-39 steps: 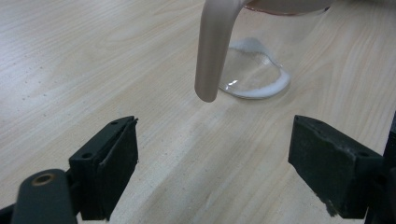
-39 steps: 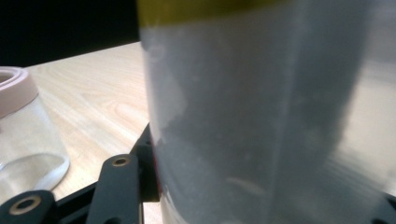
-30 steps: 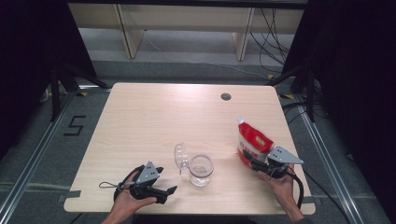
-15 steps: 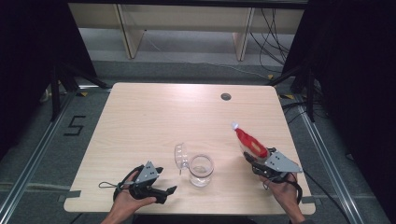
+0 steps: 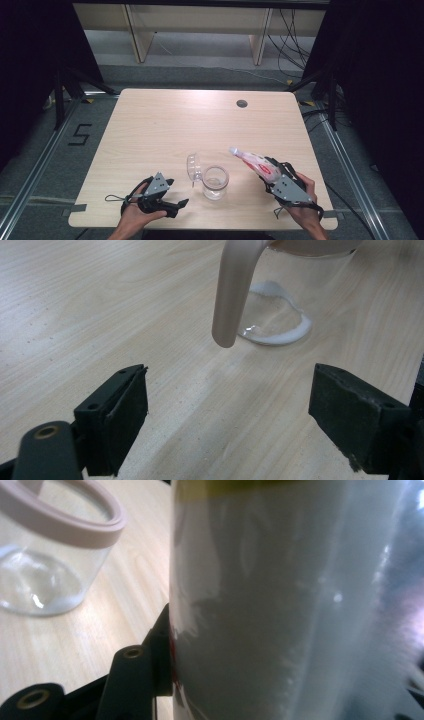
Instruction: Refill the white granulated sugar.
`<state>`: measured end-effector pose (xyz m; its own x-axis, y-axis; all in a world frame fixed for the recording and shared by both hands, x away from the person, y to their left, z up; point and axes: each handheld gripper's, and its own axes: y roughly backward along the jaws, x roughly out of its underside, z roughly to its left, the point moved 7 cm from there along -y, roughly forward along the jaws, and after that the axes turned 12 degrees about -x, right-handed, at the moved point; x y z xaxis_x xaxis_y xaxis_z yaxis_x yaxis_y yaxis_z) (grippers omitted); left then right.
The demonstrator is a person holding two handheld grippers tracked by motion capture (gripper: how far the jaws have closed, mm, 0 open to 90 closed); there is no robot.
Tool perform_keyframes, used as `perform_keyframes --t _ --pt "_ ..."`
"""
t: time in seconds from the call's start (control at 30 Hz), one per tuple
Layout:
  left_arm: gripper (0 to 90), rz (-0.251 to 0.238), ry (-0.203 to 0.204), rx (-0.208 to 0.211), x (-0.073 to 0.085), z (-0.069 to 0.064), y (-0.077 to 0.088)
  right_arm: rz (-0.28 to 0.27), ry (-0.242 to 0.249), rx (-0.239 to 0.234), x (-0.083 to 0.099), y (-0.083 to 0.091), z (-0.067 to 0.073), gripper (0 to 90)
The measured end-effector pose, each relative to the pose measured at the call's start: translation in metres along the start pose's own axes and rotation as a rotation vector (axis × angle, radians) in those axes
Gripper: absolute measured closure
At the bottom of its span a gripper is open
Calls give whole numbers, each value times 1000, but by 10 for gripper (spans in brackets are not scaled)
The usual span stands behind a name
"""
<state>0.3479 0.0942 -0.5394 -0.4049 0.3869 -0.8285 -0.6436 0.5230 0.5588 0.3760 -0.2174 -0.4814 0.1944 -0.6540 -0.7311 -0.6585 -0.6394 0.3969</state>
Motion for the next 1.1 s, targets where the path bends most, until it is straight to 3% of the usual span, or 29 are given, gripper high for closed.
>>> perform_keyframes --t 0.03,0.1,0.13,0.27,0.37,0.5,0.53,0.57,0.6,0.63,0.67,0.77,0.8,0.83,0.9,0.97,1.0,1.07,1.1 --pt "157 2 -4 3 0 0 0 17 39 2 0 0 -1 493" --pt "157 12 -21 -6 1 2 1 34 57 10 0 1 2 494" --pt "156 -7 8 4 -1 -1 0 41 68 4 0 1 2 494" --pt "157 5 -3 -8 0 1 0 47 125 15 -4 2 3 494" --pt "157 4 -6 -8 0 1 1 71 204 19 -6 2 4 495" --pt "157 8 -4 -10 1 2 0 107 238 30 -8 1 6 495" --pt "157 14 -4 -11 1 2 1 107 292 35 -10 1 4 496" --pt "156 7 0 -3 0 2 1 115 263 38 -8 1 6 496" --pt "156 8 0 -4 0 2 1 126 286 46 -8 1 6 496" --pt "157 13 -6 -11 1 2 1 127 343 49 -10 0 3 496" --pt "156 13 -6 -11 1 2 1 132 321 51 -8 0 5 496" --pt "156 7 -3 -5 1 1 0 162 391 63 -10 0 7 497" --pt "156 8 -5 -5 1 2 0 179 463 59 -14 0 5 497" --pt "157 8 -3 -5 1 2 1 167 412 53 -11 -1 9 497" --pt "157 14 -4 -10 1 2 1 175 413 42 -11 -1 12 498" --pt "157 12 -2 -7 1 2 1 199 434 49 -12 -1 14 498" --pt "157 13 -2 -6 1 2 1 202 486 48 -14 -1 12 498" --pt "156 9 -1 -6 1 1 0 211 468 50 -13 -1 14 499" --pt "157 13 -2 -6 1 2 1 213 509 63 -15 -1 13 499"
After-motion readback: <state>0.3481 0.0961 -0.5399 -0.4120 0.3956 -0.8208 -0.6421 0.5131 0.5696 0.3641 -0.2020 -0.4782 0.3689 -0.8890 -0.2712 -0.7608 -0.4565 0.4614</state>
